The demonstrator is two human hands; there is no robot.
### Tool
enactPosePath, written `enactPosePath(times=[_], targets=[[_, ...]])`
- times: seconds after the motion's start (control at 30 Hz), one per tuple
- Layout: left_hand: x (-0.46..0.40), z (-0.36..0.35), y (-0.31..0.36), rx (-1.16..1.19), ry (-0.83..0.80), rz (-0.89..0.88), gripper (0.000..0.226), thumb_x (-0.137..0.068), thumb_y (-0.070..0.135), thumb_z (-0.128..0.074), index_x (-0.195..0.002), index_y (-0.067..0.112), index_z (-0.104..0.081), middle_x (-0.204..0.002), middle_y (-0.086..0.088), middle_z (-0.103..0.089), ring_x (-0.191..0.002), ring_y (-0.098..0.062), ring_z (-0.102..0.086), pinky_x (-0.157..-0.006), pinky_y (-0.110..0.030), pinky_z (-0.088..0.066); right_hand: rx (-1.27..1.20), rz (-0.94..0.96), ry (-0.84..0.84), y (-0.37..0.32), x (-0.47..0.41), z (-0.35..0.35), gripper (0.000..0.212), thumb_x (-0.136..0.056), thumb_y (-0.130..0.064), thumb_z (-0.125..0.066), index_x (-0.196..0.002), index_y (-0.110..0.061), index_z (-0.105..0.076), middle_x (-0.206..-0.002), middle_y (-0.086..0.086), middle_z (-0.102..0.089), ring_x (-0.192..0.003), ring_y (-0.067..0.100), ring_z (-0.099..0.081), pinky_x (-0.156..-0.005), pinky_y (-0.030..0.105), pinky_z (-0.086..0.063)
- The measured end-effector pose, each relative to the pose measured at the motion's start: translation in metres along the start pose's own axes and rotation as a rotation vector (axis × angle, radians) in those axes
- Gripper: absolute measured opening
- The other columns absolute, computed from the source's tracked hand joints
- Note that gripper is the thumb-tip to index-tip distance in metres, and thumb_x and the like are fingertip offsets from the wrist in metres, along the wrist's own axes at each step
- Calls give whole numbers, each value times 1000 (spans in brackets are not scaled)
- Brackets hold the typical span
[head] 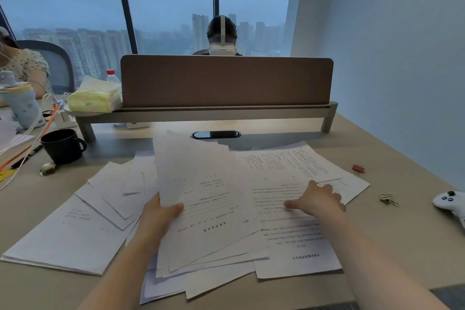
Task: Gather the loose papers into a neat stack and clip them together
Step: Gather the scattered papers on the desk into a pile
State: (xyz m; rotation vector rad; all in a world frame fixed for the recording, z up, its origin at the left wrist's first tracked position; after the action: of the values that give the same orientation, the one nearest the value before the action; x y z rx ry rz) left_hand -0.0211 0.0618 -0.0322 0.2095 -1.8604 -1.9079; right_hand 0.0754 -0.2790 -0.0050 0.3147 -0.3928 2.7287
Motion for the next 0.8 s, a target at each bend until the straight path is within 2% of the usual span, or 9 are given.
enactPosePath(times=[0.13, 0.27, 0.37, 0.47, 0.53, 0.57, 0.63, 0.73, 0.8], targets=[[1, 1, -4, -8, 2, 9, 36, -86, 4, -66, -117, 21, -59, -104, -11, -72, -86, -35, -71, -79, -52, -59, 49, -21, -49, 13, -11, 1, 116, -52, -74, -76, -145, -26, -27, -141, 13, -36, -129, 36, -41, -97, 49, -43], [4, 1, -6, -8, 2, 14, 34, -88, 4, -64, -117, 19, -59, -102, -11, -71, -85, -35, -71, -73, -45, -59, -62, -22, -90, 15, -21, -1, 118, -51, -61, -83, -144, -22, -23, -135, 13, -44, -125, 31, -46, -96, 46, -44], [4, 1, -5, -22, 5, 22, 34, -87, 5, -65, -118, 18, -59, -102, -11, -72, -83, -36, -71, -72, -46, -60, -129, -18, -66, 16, -26, -3, 93, -55, -42, -82, -132, -14, -39, -116, 6, -60, -111, 28, -57, -95, 45, -48], [2, 1, -4, -26, 5, 25, 35, -86, 6, -67, -118, 18, -60, -102, -11, -72, -83, -36, -72, -74, -49, -60, -223, 23, 19, 17, -24, -2, 40, -73, -24, -71, -109, -12, -59, -101, 6, -64, -92, 26, -60, -83, 36, -51], [0, 1, -1, -8, 11, 15, 33, -86, 4, -67, -115, 17, -60, -100, -11, -72, -82, -35, -71, -69, -44, -59, -390, 56, 88, 18, -25, 0, 12, -82, -18, -61, -92, -13, -63, -93, 6, -66, -80, 24, -61, -72, 32, -51], [-1, 0, 0, 3, 13, 14, 31, -86, 4, -66, -114, 18, -60, -100, -11, -72, -82, -35, -71, -68, -42, -59, -493, 64, 112, 20, -28, 2, 6, -84, -17, -59, -87, -14, -63, -87, 5, -67, -76, 24, -62, -69, 32, -51], [-4, -1, 1, 25, 10, 13, 32, -86, 4, -67, -115, 17, -60, -102, -12, -72, -84, -37, -70, -72, -47, -59, -688, 51, 153, 23, -34, 4, 9, -87, -16, -56, -88, -13, -65, -80, 3, -65, -72, 24, -62, -68, 32, -52], [-10, -3, 3, 53, 11, 2, 34, -86, 4, -67, -117, 15, -61, -104, -14, -72, -86, -39, -70, -79, -53, -58, -916, -28, 221, 26, -48, 8, 10, -88, -17, -56, -92, -13, -64, -99, 12, -71, -88, 33, -65, -81, 42, -56], [-14, -6, 5, 69, 9, -1, 33, -86, 5, -67, -117, 15, -61, -103, -14, -72, -86, -39, -70, -77, -53, -58, -926, -60, 248, 26, -58, 9, 11, -88, -16, -54, -94, -13, -62, -107, 14, -69, -93, 34, -64, -86, 46, -56]])
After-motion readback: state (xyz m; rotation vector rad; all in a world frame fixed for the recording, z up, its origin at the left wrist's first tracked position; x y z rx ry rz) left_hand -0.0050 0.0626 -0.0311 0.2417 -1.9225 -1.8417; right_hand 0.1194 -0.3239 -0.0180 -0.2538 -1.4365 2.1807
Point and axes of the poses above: each hand's wrist, its own x-axis away from the middle knuckle, its own z-axis out of the back of the hand, y = z × x, the point moved 2 cm from there along -x, towards the middle knuckle
